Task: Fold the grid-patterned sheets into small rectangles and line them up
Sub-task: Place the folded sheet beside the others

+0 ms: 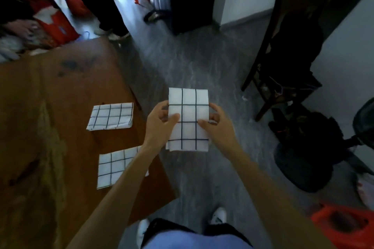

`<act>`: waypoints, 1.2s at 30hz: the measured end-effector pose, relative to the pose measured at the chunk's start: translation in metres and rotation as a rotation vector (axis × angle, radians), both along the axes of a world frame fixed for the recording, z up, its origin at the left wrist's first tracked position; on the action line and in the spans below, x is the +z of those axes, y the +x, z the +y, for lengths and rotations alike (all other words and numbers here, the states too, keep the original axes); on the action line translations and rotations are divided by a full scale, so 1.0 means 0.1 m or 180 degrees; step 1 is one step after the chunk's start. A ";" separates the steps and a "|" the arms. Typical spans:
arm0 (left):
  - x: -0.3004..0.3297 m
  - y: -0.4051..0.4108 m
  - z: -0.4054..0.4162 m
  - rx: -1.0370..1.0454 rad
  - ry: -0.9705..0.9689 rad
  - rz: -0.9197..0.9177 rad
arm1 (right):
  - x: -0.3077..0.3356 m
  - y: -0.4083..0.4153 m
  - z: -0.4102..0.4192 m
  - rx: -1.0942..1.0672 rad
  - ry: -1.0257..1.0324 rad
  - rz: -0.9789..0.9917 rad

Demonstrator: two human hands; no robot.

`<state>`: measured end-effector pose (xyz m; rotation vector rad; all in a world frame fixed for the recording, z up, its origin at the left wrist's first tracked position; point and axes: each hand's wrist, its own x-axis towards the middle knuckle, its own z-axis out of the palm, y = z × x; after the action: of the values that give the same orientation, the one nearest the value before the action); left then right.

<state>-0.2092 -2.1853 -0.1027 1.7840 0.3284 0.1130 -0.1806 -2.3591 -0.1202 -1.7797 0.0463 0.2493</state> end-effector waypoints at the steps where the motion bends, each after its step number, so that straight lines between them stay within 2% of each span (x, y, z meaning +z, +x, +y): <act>1: 0.06 0.07 -0.10 0.0064 0.0045 -0.0025 | 0.06 0.11 -0.09 0.0096 0.0004 -0.0050; 9: 0.25 0.43 -0.18 0.0725 0.0089 -0.0118 | 0.24 0.85 -0.01 0.0679 0.0165 -0.0211; 17: -0.13 0.87 0.31 0.1496 -0.0164 -0.0005 | -0.06 1.57 0.63 0.1518 0.0027 -0.0087; 23: -0.39 1.33 0.92 0.2234 -0.0535 -0.0138 | -0.07 2.27 1.58 0.2004 -0.0199 -0.0282; 26: -0.46 1.43 1.29 0.2572 -0.0414 -0.0169 | -0.04 2.50 2.12 0.2356 -0.0289 -0.0308; 33: -0.49 1.63 2.04 0.3112 -0.0285 0.0043 | -0.21 2.86 3.19 0.3126 -0.0466 -0.0153; 36: -0.61 1.77 2.34 0.3412 -0.0331 0.0319 | -0.32 3.07 3.64 0.3397 -0.0612 -0.0136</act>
<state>-0.0317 -1.9512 -0.1637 1.3418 1.3086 0.7430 0.1260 -1.9952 -0.1523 -1.8477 -0.9552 0.9867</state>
